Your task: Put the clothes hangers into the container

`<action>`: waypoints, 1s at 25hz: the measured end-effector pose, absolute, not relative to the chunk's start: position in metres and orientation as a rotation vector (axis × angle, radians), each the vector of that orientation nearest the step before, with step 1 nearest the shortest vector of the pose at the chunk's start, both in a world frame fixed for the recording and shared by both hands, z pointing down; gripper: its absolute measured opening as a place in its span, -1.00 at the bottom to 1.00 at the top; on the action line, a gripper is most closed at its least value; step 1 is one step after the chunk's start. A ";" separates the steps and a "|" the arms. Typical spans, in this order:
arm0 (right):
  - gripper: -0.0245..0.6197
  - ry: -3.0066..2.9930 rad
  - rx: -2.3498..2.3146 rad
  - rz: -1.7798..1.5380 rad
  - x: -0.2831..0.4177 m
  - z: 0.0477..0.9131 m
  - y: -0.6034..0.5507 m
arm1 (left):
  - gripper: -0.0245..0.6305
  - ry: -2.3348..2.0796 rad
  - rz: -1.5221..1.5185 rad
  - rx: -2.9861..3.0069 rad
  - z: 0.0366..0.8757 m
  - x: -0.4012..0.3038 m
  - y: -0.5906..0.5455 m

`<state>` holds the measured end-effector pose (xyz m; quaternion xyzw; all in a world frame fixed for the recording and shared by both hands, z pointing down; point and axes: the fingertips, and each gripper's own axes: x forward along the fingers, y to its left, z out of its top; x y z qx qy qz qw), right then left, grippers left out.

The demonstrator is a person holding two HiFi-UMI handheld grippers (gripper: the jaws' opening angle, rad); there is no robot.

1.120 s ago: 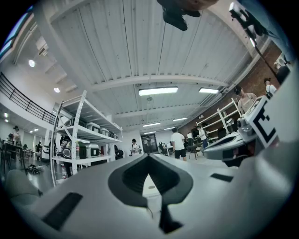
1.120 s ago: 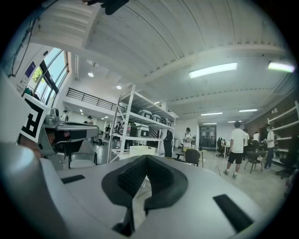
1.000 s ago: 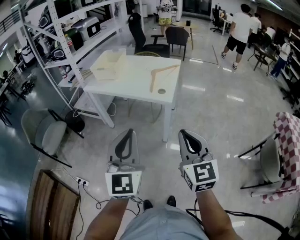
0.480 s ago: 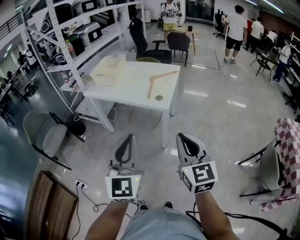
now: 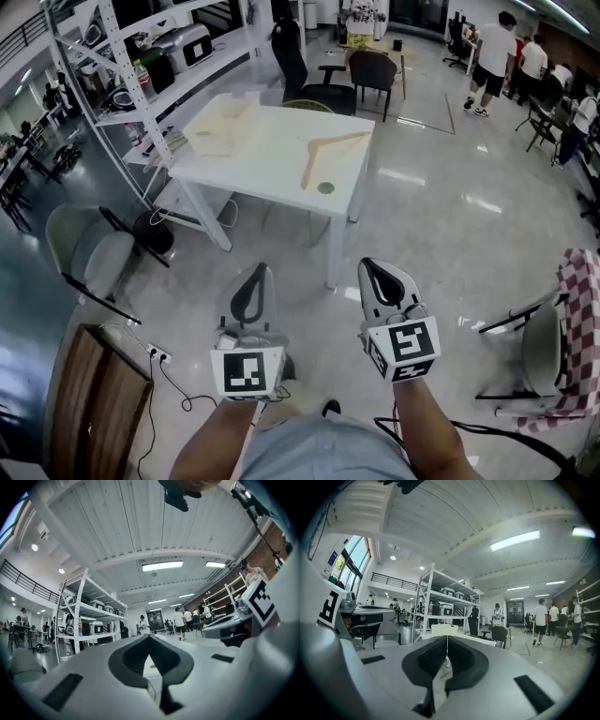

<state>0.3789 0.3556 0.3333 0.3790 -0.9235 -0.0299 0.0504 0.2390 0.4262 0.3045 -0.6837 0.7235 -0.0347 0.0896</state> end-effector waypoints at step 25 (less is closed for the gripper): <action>-0.89 -2.721 1.357 -0.138 0.230 0.317 0.171 | -0.89 2.028 -0.058 -2.147 0.299 0.078 0.233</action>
